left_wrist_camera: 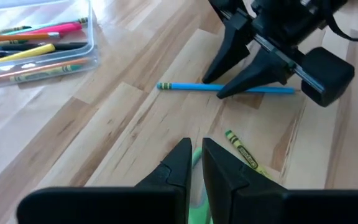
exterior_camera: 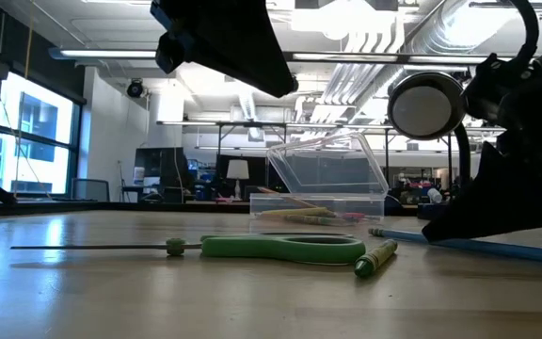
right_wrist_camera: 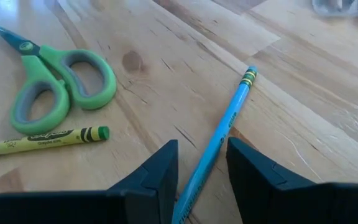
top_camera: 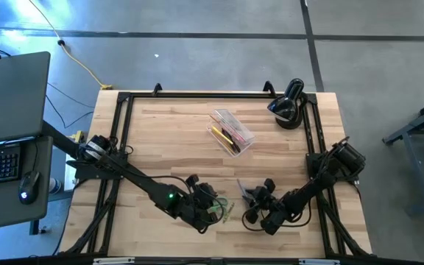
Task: Pick & place school supplies into a supply box
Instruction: Put the blue pencil into the supply box
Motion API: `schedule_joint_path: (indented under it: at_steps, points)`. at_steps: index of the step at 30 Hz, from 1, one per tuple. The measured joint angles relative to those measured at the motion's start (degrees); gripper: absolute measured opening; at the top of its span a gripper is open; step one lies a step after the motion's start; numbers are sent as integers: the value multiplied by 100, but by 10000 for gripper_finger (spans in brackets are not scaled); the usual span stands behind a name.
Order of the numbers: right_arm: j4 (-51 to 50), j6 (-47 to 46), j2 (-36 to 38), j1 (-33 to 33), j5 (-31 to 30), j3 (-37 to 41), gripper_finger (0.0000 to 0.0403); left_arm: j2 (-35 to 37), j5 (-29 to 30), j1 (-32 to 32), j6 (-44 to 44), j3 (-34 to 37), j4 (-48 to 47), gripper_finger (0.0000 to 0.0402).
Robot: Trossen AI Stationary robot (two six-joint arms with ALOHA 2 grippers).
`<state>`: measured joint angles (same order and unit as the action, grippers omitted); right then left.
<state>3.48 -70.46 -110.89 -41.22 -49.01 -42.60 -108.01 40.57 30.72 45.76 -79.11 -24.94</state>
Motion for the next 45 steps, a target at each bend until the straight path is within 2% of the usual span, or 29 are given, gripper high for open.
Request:
schedule_joint_path:
  at_steps: [10, 16, 22, 25, 31, 38, 41, 45]
  points:
    - [294, 1452, -1, 288, 136, -10, 116, 0, 53, 0, -44, 0, -3, 67]
    - [787, 1828, -11, 406, 89, -5, 116, 0, 51, 0, -44, 0, -3, 67]
    - [524, 2046, -11, 601, -145, -29, 116, 0, 97, 0, -46, 0, -16, 67]
    - [94, 1901, -11, 817, -480, -21, 116, 0, 102, 0, -46, 0, -57, 67]
    - [-76, 1140, 4, 1268, -400, 18, 116, 0, 102, 0, -46, 0, -56, 67]
    - [-75, 892, 2, 1429, -512, 34, 115, 0, 112, 0, -48, 2, -58, 67]
    - [-101, 908, 2, 1461, -443, 34, 98, 0, 113, 0, -48, 2, -59, 67]
    - [-151, 942, -2, 1449, -373, 38, 26, 0, 113, 2, -48, 2, -60, 67]
